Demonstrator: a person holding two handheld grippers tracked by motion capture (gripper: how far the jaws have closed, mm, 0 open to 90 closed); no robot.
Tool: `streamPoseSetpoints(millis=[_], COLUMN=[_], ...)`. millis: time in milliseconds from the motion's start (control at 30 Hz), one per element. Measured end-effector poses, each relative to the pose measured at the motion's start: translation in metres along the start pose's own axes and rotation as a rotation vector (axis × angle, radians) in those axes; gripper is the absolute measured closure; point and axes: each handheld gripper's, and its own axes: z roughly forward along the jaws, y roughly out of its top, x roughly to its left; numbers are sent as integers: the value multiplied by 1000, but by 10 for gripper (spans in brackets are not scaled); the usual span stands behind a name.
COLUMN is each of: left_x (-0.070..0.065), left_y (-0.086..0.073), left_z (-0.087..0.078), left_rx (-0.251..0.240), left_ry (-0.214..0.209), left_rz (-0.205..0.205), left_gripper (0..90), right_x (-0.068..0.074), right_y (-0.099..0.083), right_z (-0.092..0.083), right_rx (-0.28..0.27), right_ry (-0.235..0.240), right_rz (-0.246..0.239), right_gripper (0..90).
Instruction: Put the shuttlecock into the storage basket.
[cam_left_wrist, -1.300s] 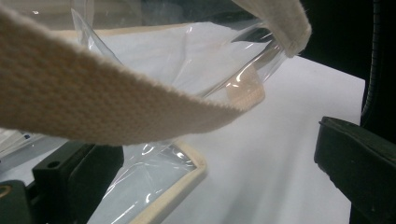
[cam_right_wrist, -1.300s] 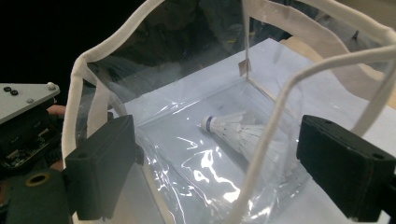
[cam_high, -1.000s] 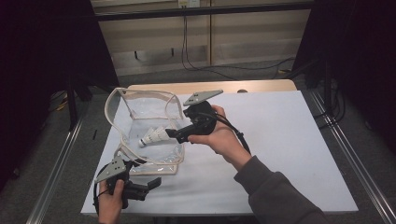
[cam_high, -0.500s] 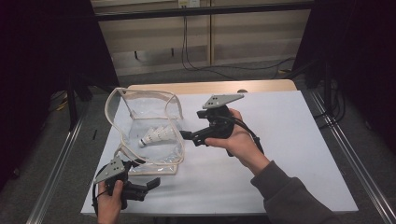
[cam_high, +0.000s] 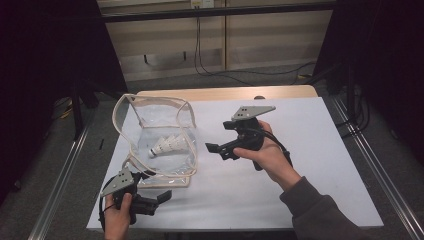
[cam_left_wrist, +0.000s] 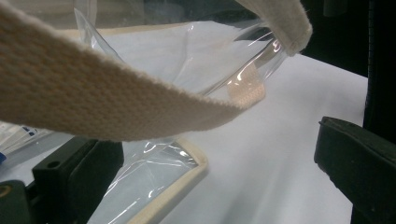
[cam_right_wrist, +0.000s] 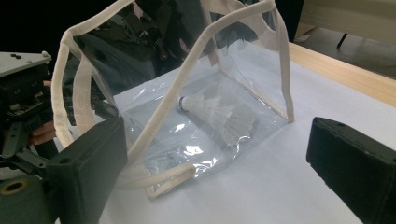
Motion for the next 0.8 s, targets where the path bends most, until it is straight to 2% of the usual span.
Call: streamPoseSetpoints(millis=[500,767,800], left_x=[0,0,1], left_y=[0,0,0], left_z=[1,1,1], left_rx=[0,6,7], left_ry=[-1,0,-10], left_rz=[1,4,6], left_gripper=[13,14,14], right_x=[-20,-28,-29], right_y=[-30,-44,-46], right_z=[-15,-27,-29], right_rx=[-12,-28,-25], right_ry=[-28,-43,-43], right_rz=[41,44,40], right_gripper=[30,26,26])
